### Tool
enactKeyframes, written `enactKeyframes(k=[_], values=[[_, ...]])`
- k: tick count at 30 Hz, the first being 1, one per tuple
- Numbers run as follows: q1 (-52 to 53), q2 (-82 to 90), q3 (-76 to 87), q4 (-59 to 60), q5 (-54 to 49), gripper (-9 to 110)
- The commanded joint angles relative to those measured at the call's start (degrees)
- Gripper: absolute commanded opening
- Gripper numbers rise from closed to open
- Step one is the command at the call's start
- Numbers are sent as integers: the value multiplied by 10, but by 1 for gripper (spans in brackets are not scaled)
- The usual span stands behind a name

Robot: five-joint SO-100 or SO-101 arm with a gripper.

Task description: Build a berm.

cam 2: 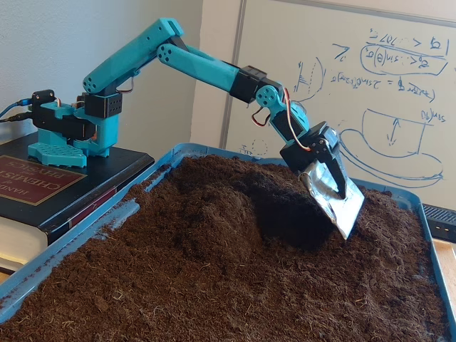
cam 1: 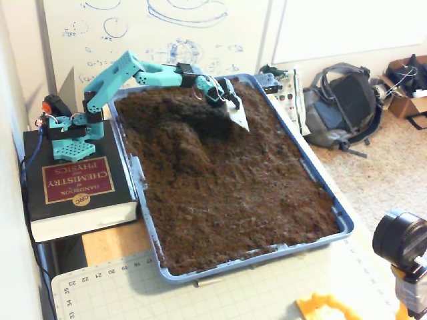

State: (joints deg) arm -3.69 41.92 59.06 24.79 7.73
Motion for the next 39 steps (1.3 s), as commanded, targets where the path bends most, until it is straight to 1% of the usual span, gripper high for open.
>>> enactKeyframes(k=[1, 11, 19, 29, 39], values=[[-18, 18, -59, 1, -4, 0], [-47, -80, -59, 2, -8, 0], [-47, -136, -31, 3, -44, 0], [-48, -61, 166, 2, -45, 0], [-48, 13, 291, 2, -46, 0]])
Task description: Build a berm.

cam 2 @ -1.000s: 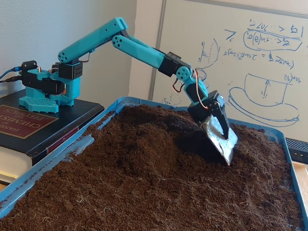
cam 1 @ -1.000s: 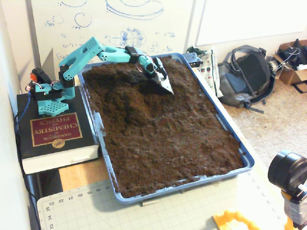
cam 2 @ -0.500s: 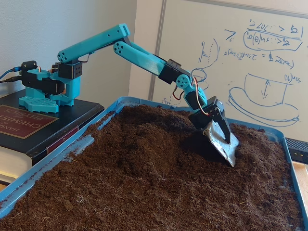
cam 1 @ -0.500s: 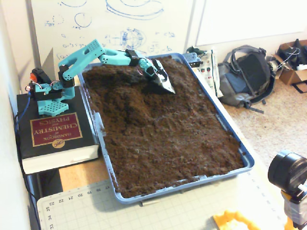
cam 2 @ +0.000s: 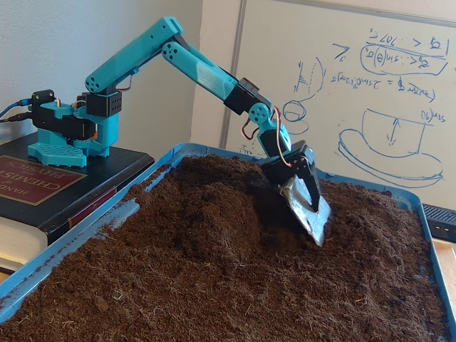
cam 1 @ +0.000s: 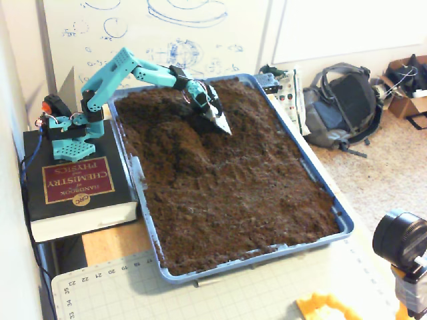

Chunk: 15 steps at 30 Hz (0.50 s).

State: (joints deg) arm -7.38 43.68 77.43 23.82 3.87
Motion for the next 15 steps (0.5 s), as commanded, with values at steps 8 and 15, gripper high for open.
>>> enactKeyframes(k=[8, 15], values=[[-11, 65, 219, 11, -7, 0], [-28, 142, 310, 11, -7, 0]])
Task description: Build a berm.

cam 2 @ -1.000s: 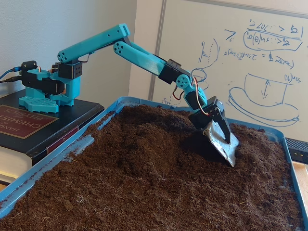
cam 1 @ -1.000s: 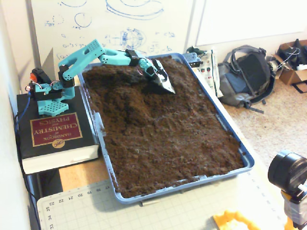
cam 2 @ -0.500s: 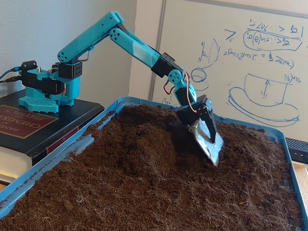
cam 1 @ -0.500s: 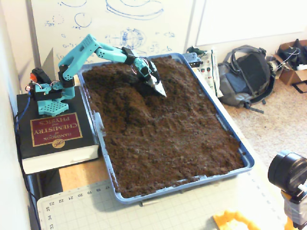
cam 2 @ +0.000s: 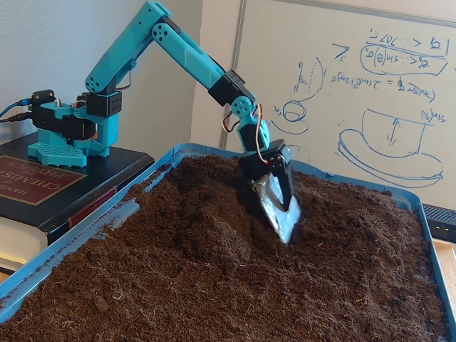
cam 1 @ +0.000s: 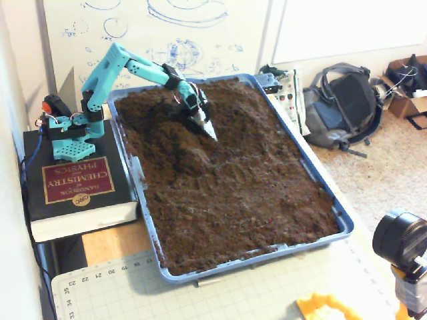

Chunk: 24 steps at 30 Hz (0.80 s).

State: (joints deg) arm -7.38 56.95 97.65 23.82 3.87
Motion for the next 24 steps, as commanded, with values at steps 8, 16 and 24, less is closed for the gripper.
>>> enactKeyframes(k=[8, 16, 24], values=[[-41, 69, 172, 11, 1, 0], [-57, 113, 179, 11, 5, 0], [-91, 191, 173, 11, 61, 0]])
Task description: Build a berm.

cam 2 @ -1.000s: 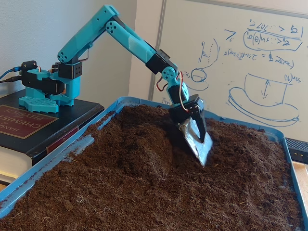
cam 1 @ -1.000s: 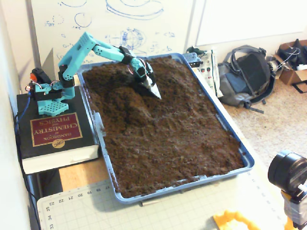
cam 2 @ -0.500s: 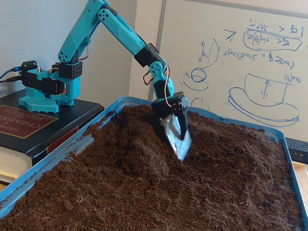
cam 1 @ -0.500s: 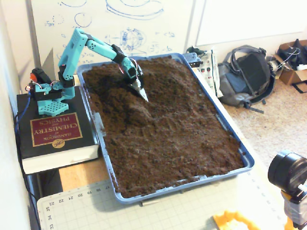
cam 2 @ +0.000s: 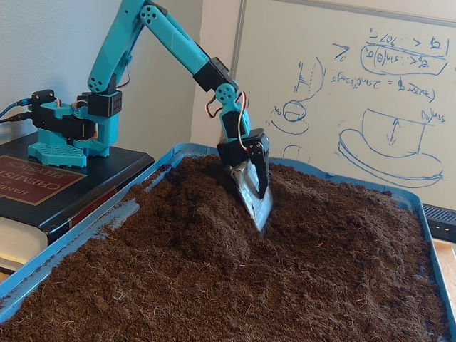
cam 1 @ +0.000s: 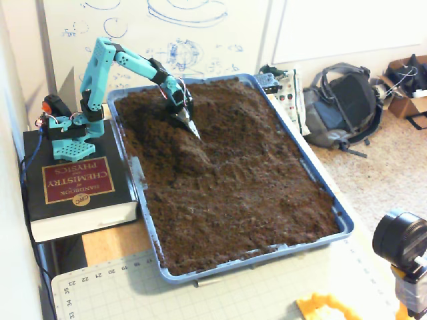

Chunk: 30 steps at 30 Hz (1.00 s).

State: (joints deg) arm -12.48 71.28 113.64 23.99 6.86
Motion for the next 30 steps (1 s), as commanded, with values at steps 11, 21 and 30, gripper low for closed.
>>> enactKeyframes(k=[11, 21, 30], values=[[-53, 163, 10, 3, 82, 0], [-23, 164, -104, 2, 79, 0], [-14, -9, -272, 10, 83, 0]])
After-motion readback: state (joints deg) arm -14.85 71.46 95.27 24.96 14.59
